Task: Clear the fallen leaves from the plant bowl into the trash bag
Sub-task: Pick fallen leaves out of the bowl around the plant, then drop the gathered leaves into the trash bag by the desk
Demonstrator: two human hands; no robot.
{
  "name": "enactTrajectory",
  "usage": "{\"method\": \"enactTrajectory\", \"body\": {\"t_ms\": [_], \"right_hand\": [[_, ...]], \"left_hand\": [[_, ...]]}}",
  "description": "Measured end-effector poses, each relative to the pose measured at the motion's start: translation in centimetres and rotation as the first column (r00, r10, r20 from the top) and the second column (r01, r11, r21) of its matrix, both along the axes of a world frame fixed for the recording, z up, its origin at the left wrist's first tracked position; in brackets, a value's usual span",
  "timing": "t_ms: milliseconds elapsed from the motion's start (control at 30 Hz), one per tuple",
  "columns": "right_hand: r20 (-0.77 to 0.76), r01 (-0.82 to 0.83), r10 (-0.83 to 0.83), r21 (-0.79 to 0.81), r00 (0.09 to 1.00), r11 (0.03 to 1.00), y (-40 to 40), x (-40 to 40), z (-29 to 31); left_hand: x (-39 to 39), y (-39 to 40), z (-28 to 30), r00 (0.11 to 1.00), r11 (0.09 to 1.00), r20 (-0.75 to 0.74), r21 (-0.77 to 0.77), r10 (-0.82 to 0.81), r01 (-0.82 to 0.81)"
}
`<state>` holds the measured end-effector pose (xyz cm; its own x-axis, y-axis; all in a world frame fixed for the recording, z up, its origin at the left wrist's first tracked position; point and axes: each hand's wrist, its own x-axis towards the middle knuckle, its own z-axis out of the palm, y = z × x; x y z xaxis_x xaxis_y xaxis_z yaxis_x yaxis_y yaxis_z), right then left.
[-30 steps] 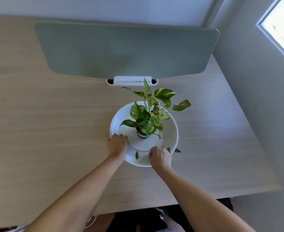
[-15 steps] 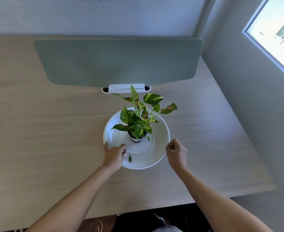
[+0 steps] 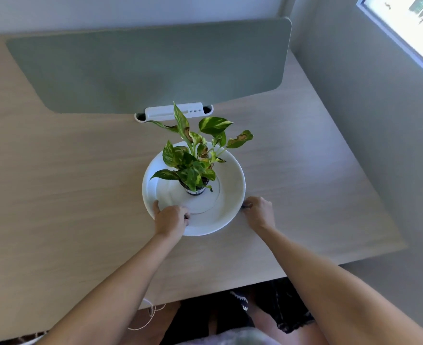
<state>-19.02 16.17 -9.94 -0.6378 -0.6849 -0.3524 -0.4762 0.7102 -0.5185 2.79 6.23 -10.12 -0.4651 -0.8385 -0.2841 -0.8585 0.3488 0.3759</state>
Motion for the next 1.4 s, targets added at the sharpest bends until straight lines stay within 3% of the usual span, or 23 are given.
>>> {"method": "enactTrajectory", "body": {"t_ms": [100, 233, 367, 533, 633, 733, 833, 933, 1067, 1200, 1300, 1400], "right_hand": [[-0.01, 0.009, -0.008, 0.019, 1.0, 1.0, -0.1, 0.0, -0.2], [0.011, 0.096, -0.096, -0.012, 0.995, 0.995, 1.2, 0.0, -0.1], [0.009, 0.19, -0.189, -0.027, 0.982, 0.981, 3.9, -0.3, 0.4], [0.02, 0.252, -0.251, -0.047, 0.968, 0.967, 6.8, -1.0, 1.2], [0.036, 0.254, -0.252, -0.08, 0.967, 0.964, 8.5, -2.0, 1.9], [0.054, 0.242, -0.237, -0.107, 0.97, 0.964, 10.4, -3.5, 2.9], [0.058, 0.233, -0.227, -0.13, 0.972, 0.964, 12.9, -5.3, 3.8], [0.066, 0.227, -0.22, -0.114, 0.973, 0.967, 16.5, -7.3, 4.1], [0.134, 0.342, -0.33, -0.084, 0.935, 0.936, 22.8, -10.5, 3.6], [0.188, 0.476, -0.461, -0.041, 0.867, 0.879, 29.4, -12.7, 2.8], [0.25, 0.567, -0.556, 0.032, 0.793, 0.823, 33.2, -13.5, 0.7], [0.286, 0.603, -0.603, 0.101, 0.744, 0.791, 35.4, -13.1, -2.3]], "left_hand": [[-0.3, -0.1, 0.3, 0.999, 0.996, -0.007, 0.086, 0.033, -0.032], [0.3, -0.7, -0.1, 0.996, 0.998, 0.085, -0.067, -0.013, 0.019], [0.4, -0.8, 0.2, 0.997, 0.996, 0.036, -0.063, -0.062, 0.064], [0.3, -1.3, 0.8, 0.992, 0.99, -0.039, 0.075, -0.117, 0.12], [0.5, -1.9, 2.3, 0.974, 0.976, -0.206, 0.211, 0.097, -0.052], [0.1, -1.8, 4.6, 0.854, 0.905, -0.372, 0.359, 0.363, -0.229], [-1.7, 0.4, 6.9, 0.713, 0.832, -0.498, 0.508, 0.494, -0.221], [-5.9, 5.5, 8.5, 0.656, 0.783, -0.549, 0.613, 0.518, -0.104], [-13.5, 15.0, 8.5, 0.723, 0.728, -0.548, 0.679, 0.421, 0.091], [-19.5, 23.2, 5.7, 0.834, 0.607, -0.481, 0.757, 0.27, 0.241], [-22.8, 27.8, 3.1, 0.904, 0.552, -0.381, 0.804, 0.191, 0.222], [-24.7, 30.7, -0.5, 0.953, 0.526, -0.236, 0.844, 0.19, 0.104]]}}
